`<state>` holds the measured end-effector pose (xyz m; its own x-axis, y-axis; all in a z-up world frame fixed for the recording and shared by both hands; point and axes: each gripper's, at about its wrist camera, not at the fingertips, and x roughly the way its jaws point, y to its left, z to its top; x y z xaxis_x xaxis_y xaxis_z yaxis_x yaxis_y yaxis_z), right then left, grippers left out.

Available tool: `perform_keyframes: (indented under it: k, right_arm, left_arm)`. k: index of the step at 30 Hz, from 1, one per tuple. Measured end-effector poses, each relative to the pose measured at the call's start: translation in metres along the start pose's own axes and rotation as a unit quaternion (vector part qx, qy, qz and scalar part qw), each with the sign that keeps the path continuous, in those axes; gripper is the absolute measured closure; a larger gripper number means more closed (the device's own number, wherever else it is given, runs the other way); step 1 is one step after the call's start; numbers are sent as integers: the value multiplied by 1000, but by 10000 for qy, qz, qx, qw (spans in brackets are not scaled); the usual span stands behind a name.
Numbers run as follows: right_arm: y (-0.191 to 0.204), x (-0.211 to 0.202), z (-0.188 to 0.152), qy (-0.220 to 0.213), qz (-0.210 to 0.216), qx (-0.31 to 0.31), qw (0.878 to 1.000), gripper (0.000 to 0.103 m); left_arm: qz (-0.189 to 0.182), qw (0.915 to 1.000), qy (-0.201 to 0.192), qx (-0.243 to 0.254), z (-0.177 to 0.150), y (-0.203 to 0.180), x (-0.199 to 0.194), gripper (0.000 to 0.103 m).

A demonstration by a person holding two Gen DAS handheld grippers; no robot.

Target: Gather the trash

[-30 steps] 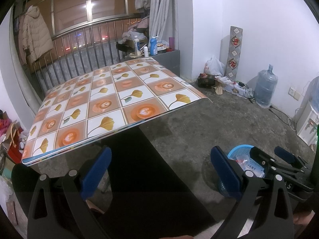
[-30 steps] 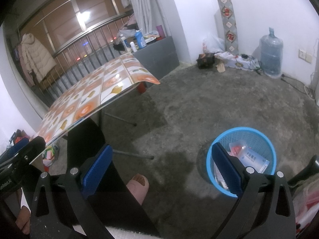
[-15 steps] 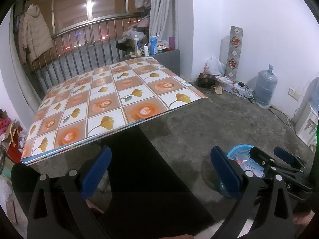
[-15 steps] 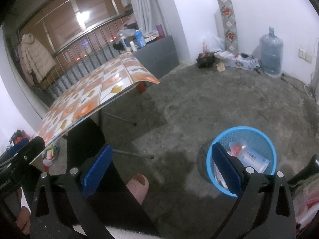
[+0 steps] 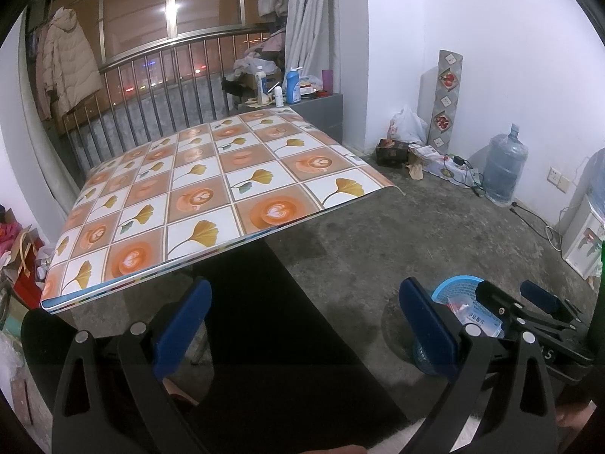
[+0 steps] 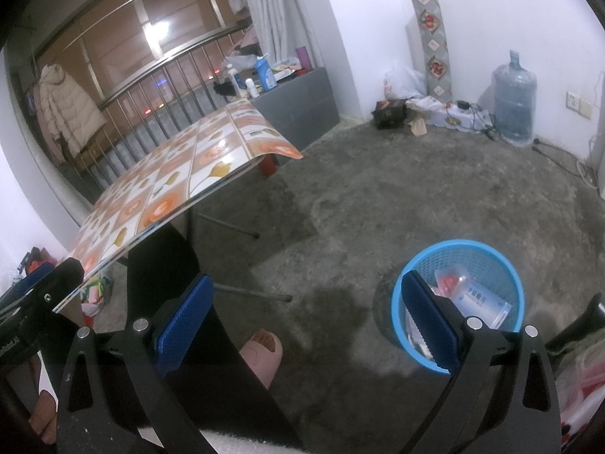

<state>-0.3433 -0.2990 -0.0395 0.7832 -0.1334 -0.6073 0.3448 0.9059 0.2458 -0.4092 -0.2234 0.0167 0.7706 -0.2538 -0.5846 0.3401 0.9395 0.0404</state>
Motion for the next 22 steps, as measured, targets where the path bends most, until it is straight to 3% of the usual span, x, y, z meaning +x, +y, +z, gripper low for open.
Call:
perform_keyframes:
  k: [18, 22]
  right_arm:
    - [1, 0, 0, 8, -2, 0, 10000, 8]
    - [1, 1, 0, 13, -7, -3, 10000, 8]
  left_arm:
    - [-14, 10000, 8, -9, -1, 3, 1, 5]
    - [-30, 9998, -177, -89, -3, 6, -6, 5]
